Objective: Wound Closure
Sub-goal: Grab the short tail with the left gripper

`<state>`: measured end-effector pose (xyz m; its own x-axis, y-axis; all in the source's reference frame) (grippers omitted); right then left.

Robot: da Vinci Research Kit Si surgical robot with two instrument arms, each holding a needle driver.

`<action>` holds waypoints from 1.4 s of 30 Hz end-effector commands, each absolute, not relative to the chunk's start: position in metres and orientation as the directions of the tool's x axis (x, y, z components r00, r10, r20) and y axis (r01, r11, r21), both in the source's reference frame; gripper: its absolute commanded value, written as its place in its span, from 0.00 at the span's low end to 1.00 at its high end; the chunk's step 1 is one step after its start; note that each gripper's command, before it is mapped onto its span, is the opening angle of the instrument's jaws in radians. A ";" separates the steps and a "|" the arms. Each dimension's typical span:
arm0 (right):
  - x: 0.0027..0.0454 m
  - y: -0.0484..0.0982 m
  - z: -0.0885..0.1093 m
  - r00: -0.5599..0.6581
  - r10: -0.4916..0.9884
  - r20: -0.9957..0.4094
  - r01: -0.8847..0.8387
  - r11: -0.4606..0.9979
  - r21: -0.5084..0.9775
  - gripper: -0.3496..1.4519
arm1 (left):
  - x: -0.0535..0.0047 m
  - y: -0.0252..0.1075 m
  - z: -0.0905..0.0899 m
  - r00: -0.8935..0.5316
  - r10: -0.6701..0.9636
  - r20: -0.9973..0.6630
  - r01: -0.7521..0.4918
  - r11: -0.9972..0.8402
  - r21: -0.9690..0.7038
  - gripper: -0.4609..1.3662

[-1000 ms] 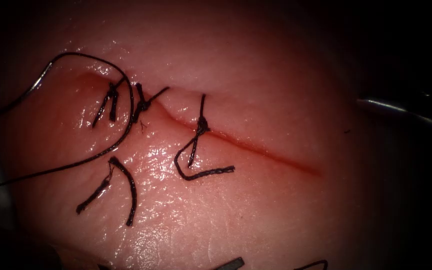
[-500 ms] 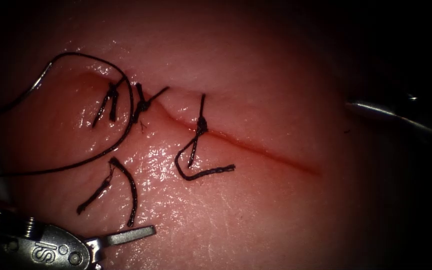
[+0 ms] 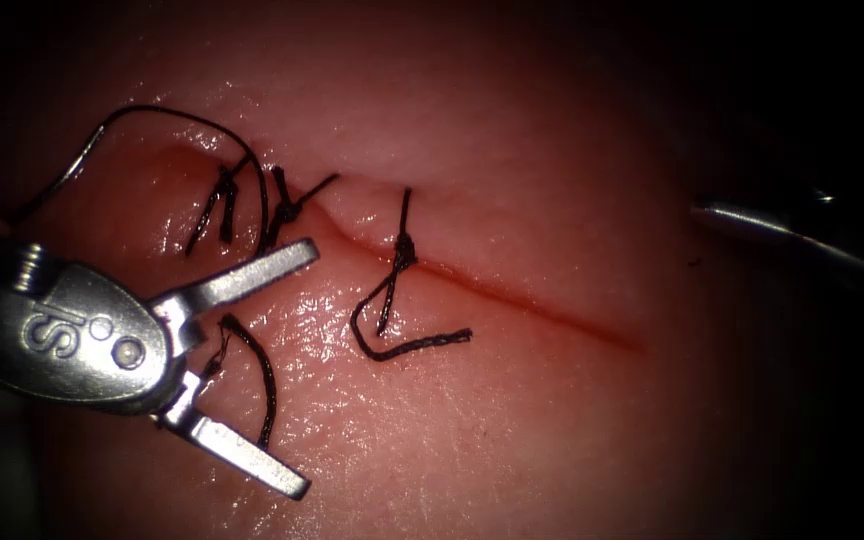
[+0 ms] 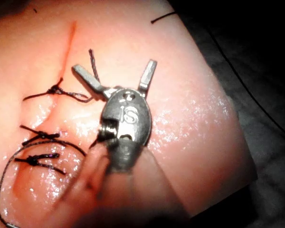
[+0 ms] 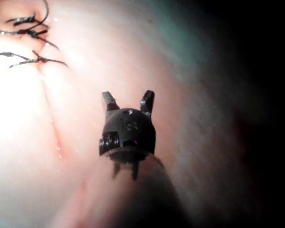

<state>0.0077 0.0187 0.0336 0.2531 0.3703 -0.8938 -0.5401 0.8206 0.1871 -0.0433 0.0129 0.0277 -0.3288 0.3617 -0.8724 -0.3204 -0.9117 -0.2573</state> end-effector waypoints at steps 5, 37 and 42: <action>0.0078 0.019 0.034 0.253 0.370 -0.894 -0.535 0.823 0.189 0.84 | -0.0451 0.013 0.028 -0.330 0.368 -0.869 -0.344 -0.905 -0.252 0.63; 0.0124 0.015 0.033 0.343 0.291 -0.893 -0.298 0.935 0.191 0.82 | -0.0480 0.011 0.026 -0.716 0.400 -0.572 -0.418 -0.902 -0.108 0.66; 0.0124 0.015 0.033 0.343 0.290 -0.894 -0.298 0.936 0.189 0.81 | -0.0492 0.011 0.028 -0.736 0.386 -0.556 -0.415 -0.906 -0.080 0.60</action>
<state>0.0124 0.0151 0.0327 0.3431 0.2899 -0.8934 -0.3014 0.9348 0.1876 -0.0493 0.0112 0.0281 -0.7371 0.3871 -0.5539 -0.4171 -0.9055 -0.0779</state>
